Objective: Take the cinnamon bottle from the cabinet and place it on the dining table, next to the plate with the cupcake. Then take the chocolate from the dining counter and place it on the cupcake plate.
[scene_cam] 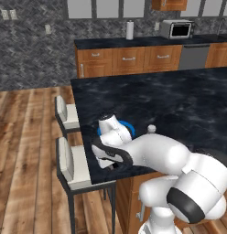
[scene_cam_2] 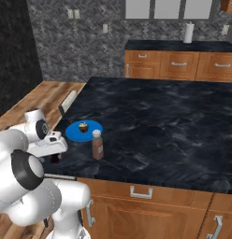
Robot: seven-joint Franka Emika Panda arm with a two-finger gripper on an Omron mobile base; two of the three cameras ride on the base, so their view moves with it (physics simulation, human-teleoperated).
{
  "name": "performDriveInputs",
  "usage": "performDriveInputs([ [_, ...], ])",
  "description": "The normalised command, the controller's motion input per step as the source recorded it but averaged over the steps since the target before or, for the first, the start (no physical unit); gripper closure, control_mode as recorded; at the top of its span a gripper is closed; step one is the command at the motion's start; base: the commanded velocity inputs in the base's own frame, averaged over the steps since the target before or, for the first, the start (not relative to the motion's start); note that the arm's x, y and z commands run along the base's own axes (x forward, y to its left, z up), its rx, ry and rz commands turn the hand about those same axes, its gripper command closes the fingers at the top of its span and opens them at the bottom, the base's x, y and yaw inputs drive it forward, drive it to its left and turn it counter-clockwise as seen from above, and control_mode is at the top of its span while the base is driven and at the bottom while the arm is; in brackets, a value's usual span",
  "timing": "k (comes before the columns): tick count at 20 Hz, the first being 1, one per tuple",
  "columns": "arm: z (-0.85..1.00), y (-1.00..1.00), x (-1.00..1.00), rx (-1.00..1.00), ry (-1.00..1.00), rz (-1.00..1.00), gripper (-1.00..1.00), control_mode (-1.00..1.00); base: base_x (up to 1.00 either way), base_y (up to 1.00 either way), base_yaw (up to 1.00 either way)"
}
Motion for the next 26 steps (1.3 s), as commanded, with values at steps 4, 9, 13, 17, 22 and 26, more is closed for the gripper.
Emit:
performDriveInputs([
  [4, -0.33, -0.02, 0.14, 0.08, -0.08, 0.00, -1.00, -1.00, 0.00, 0.00, 0.00],
  [9, -0.11, 0.00, 0.39, 0.10, -0.01, 0.00, -1.00, -1.00, 0.00, 0.00, 0.00],
  [13, -0.11, 0.00, 0.45, 0.05, 0.00, 0.00, -1.00, -1.00, 0.00, 0.00, 0.00],
  [17, -0.18, 0.25, 0.18, 0.00, 0.00, 0.00, -1.00, -1.00, 0.00, 0.00, 0.00],
  [22, -0.03, 0.30, 0.01, 0.00, 0.00, -0.01, -1.00, -1.00, 0.00, 0.00, 0.00],
  [26, -0.24, -0.03, 0.00, 0.00, 0.00, -0.03, -1.00, -1.00, 0.00, 0.00, 0.00],
])
